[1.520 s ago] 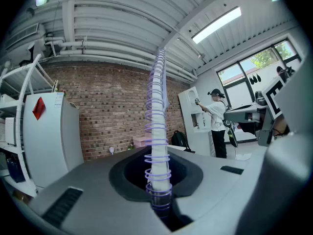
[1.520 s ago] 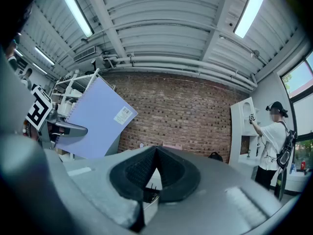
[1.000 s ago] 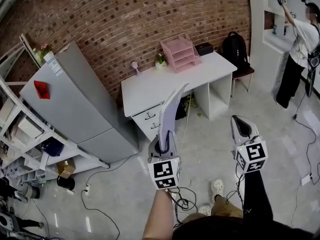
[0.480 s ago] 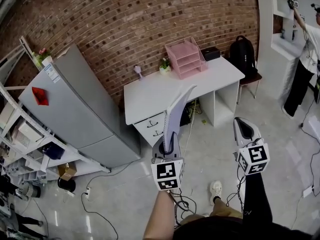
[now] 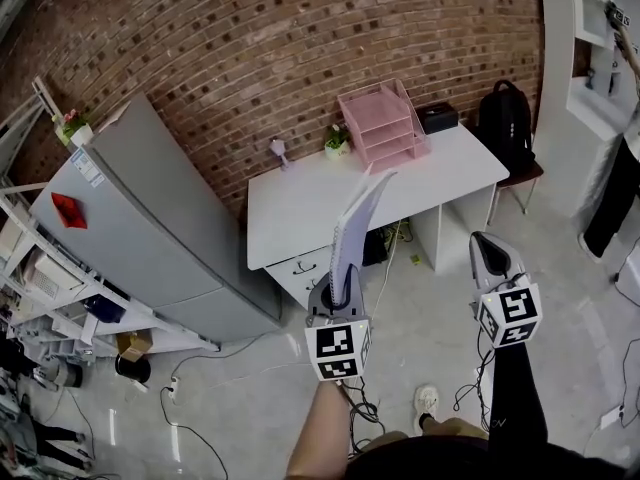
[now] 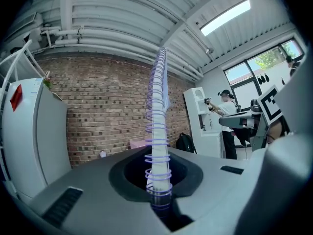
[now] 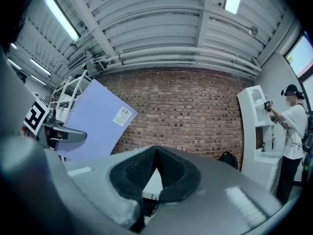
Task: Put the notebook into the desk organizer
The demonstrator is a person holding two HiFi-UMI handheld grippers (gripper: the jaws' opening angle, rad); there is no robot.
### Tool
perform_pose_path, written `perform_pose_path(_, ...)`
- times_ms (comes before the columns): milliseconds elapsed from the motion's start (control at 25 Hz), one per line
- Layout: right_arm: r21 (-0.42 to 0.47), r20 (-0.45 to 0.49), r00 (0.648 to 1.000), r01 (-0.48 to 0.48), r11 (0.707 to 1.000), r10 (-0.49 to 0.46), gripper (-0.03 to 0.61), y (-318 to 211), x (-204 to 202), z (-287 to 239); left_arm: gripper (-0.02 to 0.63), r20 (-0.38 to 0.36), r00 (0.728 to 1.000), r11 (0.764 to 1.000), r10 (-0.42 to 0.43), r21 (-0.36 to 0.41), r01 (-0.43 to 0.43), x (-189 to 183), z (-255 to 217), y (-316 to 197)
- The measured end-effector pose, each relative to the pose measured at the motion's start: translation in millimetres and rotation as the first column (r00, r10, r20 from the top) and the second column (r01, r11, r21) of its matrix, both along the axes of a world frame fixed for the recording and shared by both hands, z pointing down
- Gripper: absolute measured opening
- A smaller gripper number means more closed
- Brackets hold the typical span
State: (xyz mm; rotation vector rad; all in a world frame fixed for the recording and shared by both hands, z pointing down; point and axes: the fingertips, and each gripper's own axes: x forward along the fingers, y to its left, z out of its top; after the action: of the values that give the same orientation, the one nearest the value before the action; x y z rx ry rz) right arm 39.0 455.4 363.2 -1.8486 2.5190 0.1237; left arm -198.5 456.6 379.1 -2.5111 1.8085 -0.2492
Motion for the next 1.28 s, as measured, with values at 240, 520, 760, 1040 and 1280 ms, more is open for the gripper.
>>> perform_pose_path(240,0.002,0.004,0.999,0.043,0.999,-0.043,0.000,-65.1,15.9,2.2,0.035,-0.018,0.999,0.999,-0.041,0.002,0.041,13.8,-1.2,-63.1)
perform_pose_path(520,-0.008,0.004,0.998,0.059,0.998,-0.059,0.000,-107.2,27.4,5.2,0.035,-0.062,0.996,0.998,-0.058,-0.008,0.058,26.2,-4.5,-102.6)
perform_pose_path(760,-0.010,0.014,0.997,0.070,0.997,-0.070,0.000,-121.9,29.2,8.5,0.035,-0.061,0.995,0.997,-0.074,0.000,0.074,27.0,-8.5,-117.3)
perform_pose_path(1040,-0.017,0.006,0.998,0.059,0.998,-0.059,0.000,-140.0,26.5,9.3,0.035,-0.071,0.995,0.998,-0.067,0.005,0.068,23.8,-9.5,-135.9)
perform_pose_path(1280,-0.002,-0.004,0.999,0.041,0.999,-0.041,0.000,-163.2,30.1,4.3,0.035,-0.085,0.995,0.999,-0.048,0.014,0.049,26.1,-11.6,-167.0)
